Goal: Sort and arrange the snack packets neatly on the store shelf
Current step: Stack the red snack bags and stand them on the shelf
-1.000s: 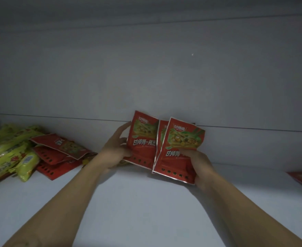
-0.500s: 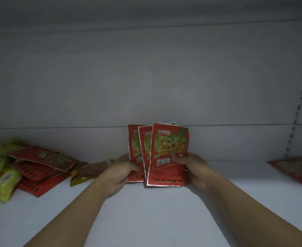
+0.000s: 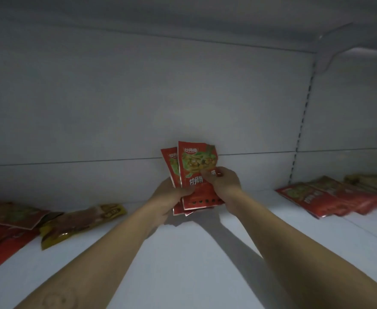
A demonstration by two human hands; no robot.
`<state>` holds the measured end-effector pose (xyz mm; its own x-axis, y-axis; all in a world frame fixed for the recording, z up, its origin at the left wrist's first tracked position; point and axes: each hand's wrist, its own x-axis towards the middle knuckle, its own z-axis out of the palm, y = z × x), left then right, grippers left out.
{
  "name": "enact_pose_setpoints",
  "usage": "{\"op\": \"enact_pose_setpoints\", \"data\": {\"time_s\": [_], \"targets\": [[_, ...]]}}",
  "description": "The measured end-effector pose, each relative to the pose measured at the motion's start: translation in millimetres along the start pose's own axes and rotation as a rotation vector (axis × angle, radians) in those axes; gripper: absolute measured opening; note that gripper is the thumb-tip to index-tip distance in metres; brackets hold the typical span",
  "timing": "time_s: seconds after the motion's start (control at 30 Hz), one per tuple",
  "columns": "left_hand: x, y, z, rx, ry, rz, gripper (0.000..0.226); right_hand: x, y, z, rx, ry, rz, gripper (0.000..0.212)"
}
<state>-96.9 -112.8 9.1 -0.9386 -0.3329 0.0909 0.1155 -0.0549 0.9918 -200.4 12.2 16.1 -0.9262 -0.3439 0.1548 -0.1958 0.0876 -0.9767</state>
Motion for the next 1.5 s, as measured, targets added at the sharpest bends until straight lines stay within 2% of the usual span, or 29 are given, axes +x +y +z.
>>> {"op": "enact_pose_setpoints", "data": {"time_s": [0.13, 0.23, 0.3, 0.37, 0.5, 0.63, 0.7, 0.83, 0.93, 1.07, 1.13, 1.2, 1.27, 1.33, 1.37, 1.5], "targets": [[14.5, 5.0, 39.4, -0.075, -0.055, 0.054, 0.033, -13.7, -13.5, -41.5, -0.262, 0.048, -0.096, 0.026], [18.8, 0.5, 75.1, -0.11, -0.105, 0.054, 0.034, -29.2, -16.3, -91.6, -0.307, 0.026, -0.042, 0.029], [19.6, -2.8, 96.8, -0.099, -0.166, 0.04, 0.035, -40.0, -13.6, -125.3, -0.287, 0.028, 0.022, 0.028], [20.5, -4.7, 120.0, -0.103, -0.233, 0.029, 0.035, -48.7, -5.9, -156.0, -0.2, 0.114, 0.042, 0.025], [20.8, -2.8, 177.3, -0.059, -0.321, 0.031, 0.027, -65.2, 2.0, -212.2, -0.058, 0.301, 0.04, 0.028], [20.1, -1.0, 237.6, -0.02, -0.382, 0.022, 0.031, -66.4, 1.9, -275.4, 0.047, 0.363, 0.01, 0.027], [23.7, -6.3, 267.2, -0.034, -0.342, 0.028, 0.024, -60.1, 5.2, -305.7, 0.045, 0.367, 0.002, 0.027], [38.4, -19.0, 313.5, -0.039, -0.141, 0.008, 0.003, -41.3, 19.7, -371.2, -0.112, 0.487, -0.029, 0.017], [49.7, -27.7, 344.1, 0.017, -0.022, 0.046, 0.004, -30.0, 38.6, -432.4, -0.266, 0.547, -0.002, 0.031], [47.1, -44.9, 383.3, 0.05, 0.072, 0.051, 0.008, -21.2, 67.3, -487.2, -0.508, 0.436, 0.062, 0.049], [43.4, -51.4, 400.5, 0.063, 0.091, 0.047, 0.009, -16.8, 77.4, -499.3, -0.678, 0.357, 0.078, 0.05], [41.9, -54.9, 415.7, 0.055, 0.109, 0.046, 0.009, -13.5, 84.3, -503.4, -0.985, 0.313, 0.064, 0.05], [42.5, -56.3, 428.6, 0.048, 0.12, 0.049, 0.011, -15.3, 94.1, -501.7, -1.252, 0.352, -0.011, 0.05], [44.8, -56.7, 439.9, 0.048, 0.122, 0.059, 0.013, -21.3, 102.6, -499.3, -1.266, 0.341, -0.108, 0.047], [46.5, -55.7, 445.5, 0.047, 0.116, 0.062, 0.014, -24.0, 106.4, -500.5, -1.237, 0.284, -0.145, 0.047], [54.5, -47.3, 463.1, 0.029, 0.106, 0.026, 0.02, -32.4, 117.8, -515.1, -1.184, -0.051, -0.112, 0.048]]}}
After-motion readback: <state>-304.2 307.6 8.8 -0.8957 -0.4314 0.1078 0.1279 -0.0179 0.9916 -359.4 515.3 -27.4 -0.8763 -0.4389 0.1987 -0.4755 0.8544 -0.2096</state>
